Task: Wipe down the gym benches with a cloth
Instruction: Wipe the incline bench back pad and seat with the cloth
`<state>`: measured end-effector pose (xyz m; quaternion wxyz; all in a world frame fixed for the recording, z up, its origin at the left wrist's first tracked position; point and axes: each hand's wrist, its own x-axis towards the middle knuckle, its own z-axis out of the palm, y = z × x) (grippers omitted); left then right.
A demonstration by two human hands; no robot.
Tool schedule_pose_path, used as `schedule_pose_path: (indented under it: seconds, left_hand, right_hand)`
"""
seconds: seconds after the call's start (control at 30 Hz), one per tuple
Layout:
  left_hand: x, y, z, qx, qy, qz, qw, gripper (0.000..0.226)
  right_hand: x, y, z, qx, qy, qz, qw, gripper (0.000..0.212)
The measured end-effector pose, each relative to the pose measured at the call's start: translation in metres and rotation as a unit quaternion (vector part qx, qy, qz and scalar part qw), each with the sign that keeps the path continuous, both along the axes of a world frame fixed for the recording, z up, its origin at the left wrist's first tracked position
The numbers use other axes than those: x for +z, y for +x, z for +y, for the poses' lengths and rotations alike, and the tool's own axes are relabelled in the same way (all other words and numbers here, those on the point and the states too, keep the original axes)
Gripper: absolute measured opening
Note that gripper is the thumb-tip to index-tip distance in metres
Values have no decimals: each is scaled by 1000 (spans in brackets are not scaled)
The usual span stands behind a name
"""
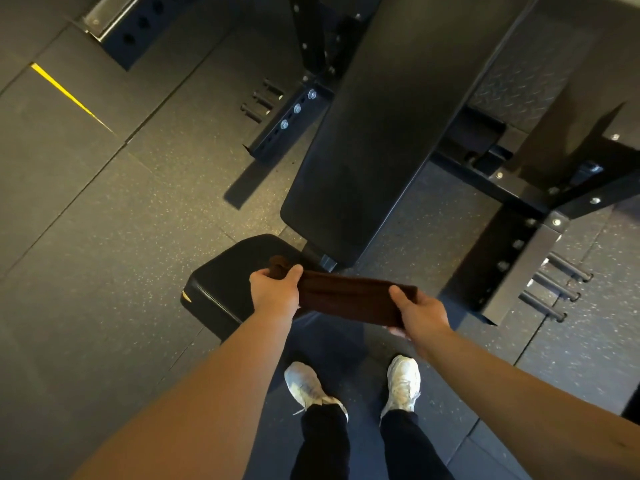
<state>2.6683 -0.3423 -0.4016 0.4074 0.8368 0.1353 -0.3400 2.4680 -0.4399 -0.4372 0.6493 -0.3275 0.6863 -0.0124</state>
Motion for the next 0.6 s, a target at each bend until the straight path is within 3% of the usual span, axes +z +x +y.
schedule_pose_path:
  seconds: [0.1, 0.17, 0.27, 0.37, 0.47, 0.53, 0.6]
  left_hand:
    - [-2, 3, 1, 45, -14, 49, 998, 59]
    - [-3, 4, 1, 36, -14, 60, 997, 57]
    - [-4, 6, -1, 10, -16, 57, 998, 65]
    - [0, 4, -6, -17, 19, -33, 999, 69]
    - [4, 1, -10, -93, 29, -136, 986, 69]
    - [2, -4, -11, -230, 37, -214, 949, 67]
    - [-1, -13, -10, -395, 61, -282, 872, 65]
  right_hand:
    - [13, 1, -10, -39, 23, 6, 999, 37]
    - [18, 4, -16, -120, 51, -23, 991, 36]
    - [24, 10, -20, -276, 108, -131, 946, 31]
    - [24, 16, -20, -325, 123, -163, 924, 34]
    - [20, 23, -14, -294, 115, -148, 937, 32]
    - [19, 28, -7, -248, 129, -140, 950, 30]
    - [16, 34, 3, -203, 156, -149, 955, 34]
